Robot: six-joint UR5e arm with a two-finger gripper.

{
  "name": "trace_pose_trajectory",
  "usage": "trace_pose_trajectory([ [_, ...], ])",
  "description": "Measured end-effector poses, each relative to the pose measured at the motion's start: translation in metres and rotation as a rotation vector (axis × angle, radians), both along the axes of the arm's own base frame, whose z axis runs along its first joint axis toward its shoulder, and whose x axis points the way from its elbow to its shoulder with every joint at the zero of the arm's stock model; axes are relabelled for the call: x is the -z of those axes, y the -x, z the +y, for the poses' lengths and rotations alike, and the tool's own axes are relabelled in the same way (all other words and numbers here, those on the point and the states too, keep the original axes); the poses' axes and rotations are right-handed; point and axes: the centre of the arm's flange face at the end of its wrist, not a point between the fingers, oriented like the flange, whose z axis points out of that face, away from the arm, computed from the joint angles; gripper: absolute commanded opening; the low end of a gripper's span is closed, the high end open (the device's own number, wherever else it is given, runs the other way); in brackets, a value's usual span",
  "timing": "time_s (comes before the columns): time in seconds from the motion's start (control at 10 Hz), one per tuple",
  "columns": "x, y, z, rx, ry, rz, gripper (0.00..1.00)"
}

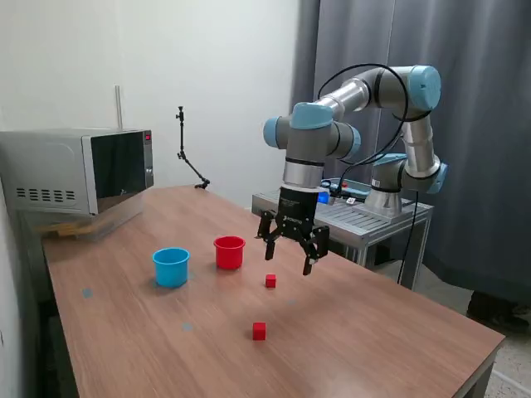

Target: Place red objects in the red bin, and blue objects in the blue bin.

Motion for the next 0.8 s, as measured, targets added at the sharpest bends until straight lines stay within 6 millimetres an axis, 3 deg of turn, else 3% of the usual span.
trace_pose_trajectory([
  [0.2, 0.014, -0.001, -0.003, -0.076, -0.008, -0.022, 1.0],
  [0.6, 0.068, 0.009, -0.004, -0.232, -0.028, -0.074, 1.0],
  [0.8, 0.08, 0.016, -0.005, -0.292, -0.034, -0.076, 1.0],
])
